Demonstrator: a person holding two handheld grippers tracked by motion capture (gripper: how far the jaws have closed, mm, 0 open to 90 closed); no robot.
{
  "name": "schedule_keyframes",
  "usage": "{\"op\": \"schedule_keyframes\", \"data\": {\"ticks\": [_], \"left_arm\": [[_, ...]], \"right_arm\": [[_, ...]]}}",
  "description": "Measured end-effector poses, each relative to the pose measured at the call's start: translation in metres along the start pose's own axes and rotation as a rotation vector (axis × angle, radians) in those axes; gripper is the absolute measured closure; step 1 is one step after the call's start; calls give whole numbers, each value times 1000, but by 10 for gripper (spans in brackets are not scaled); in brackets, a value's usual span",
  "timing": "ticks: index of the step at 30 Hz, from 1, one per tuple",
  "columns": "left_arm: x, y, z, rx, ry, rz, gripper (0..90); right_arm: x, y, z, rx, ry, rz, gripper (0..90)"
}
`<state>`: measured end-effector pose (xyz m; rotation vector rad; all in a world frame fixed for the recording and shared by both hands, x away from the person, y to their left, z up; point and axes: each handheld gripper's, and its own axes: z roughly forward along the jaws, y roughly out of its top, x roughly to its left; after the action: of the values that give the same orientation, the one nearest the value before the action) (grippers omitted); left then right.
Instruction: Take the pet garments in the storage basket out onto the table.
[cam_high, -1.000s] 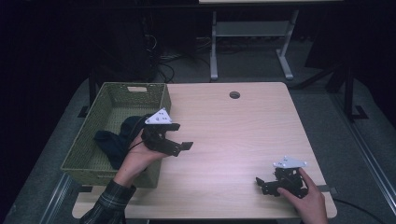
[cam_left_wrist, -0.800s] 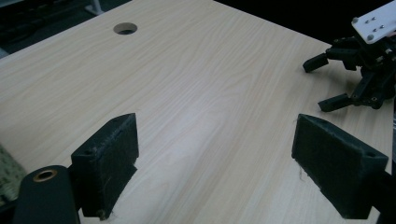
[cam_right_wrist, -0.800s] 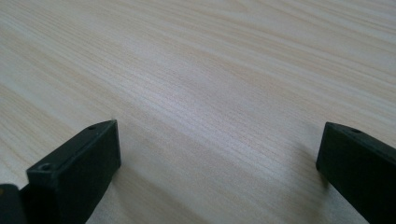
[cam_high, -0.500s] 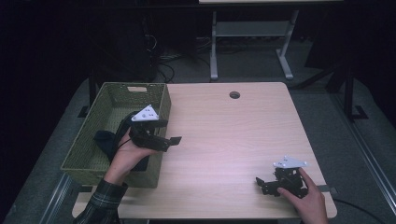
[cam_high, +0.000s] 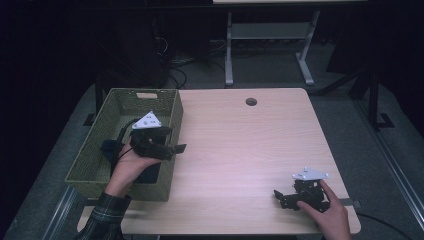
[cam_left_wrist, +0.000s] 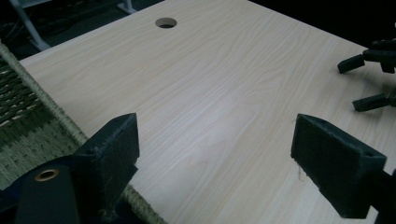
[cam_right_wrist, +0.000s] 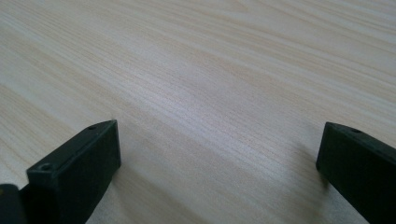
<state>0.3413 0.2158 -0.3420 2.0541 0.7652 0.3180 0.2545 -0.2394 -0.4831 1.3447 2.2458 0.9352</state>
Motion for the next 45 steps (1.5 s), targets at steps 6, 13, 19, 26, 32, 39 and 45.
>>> {"op": "schedule_keyframes", "data": {"ticks": [6, 13, 19, 26, 32, 39, 45], "left_arm": [[7, -3, -3, -1, 19, -14, 149], [15, -8, -11, -7, 40, -32, 148], [23, -11, -16, -6, 69, -38, 148], [30, -16, -22, -6, 96, -52, 148], [37, -19, -26, 3, 118, -53, 148], [44, -25, -27, 23, 151, -63, 148], [51, -29, -30, 21, 174, -74, 148]], "right_arm": [[0, 0, 0, 1, 0, 1, 0], [0, 0, 0, 0, 0, 0, 0], [0, 0, 0, 0, 0, 0, 0], [0, 0, 0, 0, 0, 1, 0], [0, 0, 0, 1, 0, 2, 0], [0, 0, 0, 0, 0, 0, 0], [0, 0, 0, 0, 0, 0, 0]]}}
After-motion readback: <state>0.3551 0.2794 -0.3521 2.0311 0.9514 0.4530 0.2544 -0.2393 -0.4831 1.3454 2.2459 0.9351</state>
